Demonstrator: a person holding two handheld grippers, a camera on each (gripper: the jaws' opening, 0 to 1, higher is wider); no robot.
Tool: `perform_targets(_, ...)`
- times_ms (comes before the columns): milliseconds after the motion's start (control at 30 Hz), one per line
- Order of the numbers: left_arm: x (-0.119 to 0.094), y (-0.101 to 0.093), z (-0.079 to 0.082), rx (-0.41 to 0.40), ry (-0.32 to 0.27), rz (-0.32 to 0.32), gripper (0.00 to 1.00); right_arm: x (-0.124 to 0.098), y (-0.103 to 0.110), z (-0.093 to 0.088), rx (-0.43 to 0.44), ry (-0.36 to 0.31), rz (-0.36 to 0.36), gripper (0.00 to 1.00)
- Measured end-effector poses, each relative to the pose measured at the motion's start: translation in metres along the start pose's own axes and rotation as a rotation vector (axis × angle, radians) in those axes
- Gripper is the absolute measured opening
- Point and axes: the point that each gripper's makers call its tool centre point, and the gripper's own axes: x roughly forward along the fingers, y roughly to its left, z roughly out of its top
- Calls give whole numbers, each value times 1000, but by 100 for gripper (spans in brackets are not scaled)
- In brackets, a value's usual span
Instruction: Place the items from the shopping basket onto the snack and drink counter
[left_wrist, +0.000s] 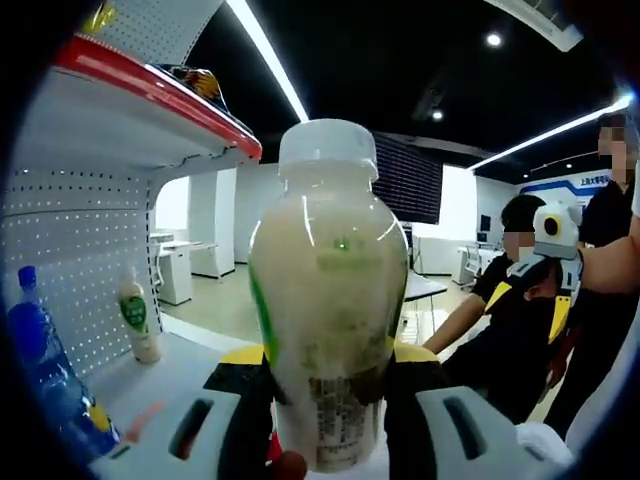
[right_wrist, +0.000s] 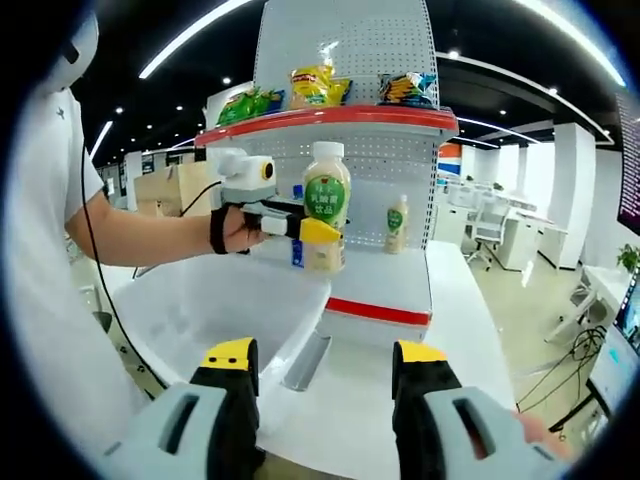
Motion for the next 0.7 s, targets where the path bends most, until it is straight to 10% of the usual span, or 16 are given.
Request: perform_targets(700,43,49,-15,-22,-18,45,43,-12,-24,-20,29,54,-64,53)
